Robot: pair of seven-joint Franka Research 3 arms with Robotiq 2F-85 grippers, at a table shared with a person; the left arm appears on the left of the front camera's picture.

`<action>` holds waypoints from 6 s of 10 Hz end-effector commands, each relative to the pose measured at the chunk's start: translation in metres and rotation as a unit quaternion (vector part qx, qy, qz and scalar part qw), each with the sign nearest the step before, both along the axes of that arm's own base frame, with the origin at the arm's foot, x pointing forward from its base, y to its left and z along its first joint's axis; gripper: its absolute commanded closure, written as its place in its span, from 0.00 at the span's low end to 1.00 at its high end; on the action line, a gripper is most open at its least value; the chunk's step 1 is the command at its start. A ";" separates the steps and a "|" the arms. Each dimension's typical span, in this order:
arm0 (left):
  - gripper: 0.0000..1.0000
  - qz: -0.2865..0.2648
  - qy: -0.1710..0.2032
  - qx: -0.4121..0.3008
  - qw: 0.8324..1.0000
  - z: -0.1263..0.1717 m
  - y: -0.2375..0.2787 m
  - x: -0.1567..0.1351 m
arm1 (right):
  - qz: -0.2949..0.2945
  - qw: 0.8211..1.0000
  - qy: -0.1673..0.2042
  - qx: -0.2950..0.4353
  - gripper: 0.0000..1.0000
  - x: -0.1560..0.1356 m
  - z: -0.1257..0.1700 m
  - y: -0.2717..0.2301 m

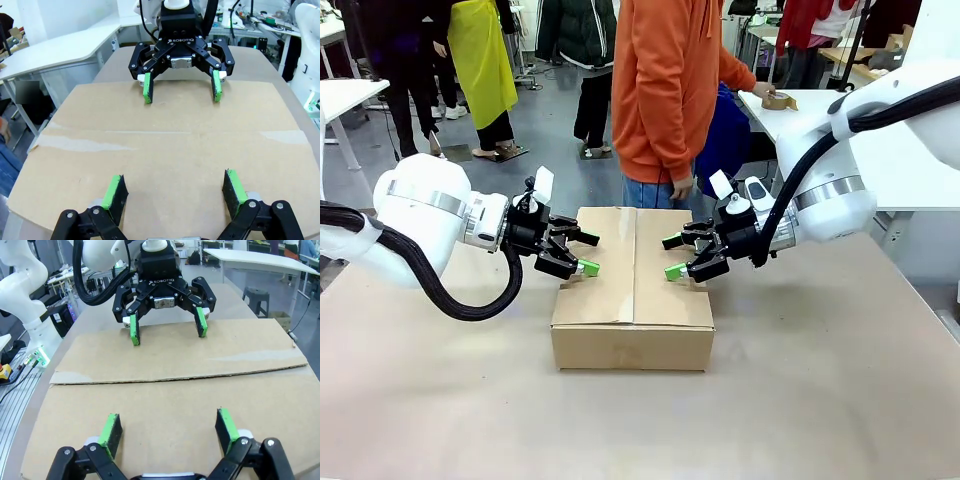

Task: Pack the gift set into the box.
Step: Press and hold the closed box until the human finishes sealing it.

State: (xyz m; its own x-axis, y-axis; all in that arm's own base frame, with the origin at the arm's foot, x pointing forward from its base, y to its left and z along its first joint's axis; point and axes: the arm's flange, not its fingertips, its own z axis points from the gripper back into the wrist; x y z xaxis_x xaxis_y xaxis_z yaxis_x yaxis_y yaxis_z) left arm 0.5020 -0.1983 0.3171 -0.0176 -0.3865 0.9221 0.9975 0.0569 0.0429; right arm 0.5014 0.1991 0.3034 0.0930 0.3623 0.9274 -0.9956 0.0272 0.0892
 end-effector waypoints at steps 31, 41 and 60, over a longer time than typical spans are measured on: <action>0.00 -0.002 -0.005 0.001 1.000 -0.003 0.000 -0.001 | -0.002 1.000 -0.003 0.002 0.00 -0.002 -0.003 0.000; 0.00 -0.002 -0.005 0.001 1.000 -0.003 0.000 -0.001 | -0.002 1.000 -0.003 0.002 0.00 -0.002 -0.003 0.000; 0.00 -0.122 -0.030 -0.233 0.964 0.094 0.113 -0.058 | -0.061 0.986 -0.043 0.147 0.00 -0.049 0.079 -0.109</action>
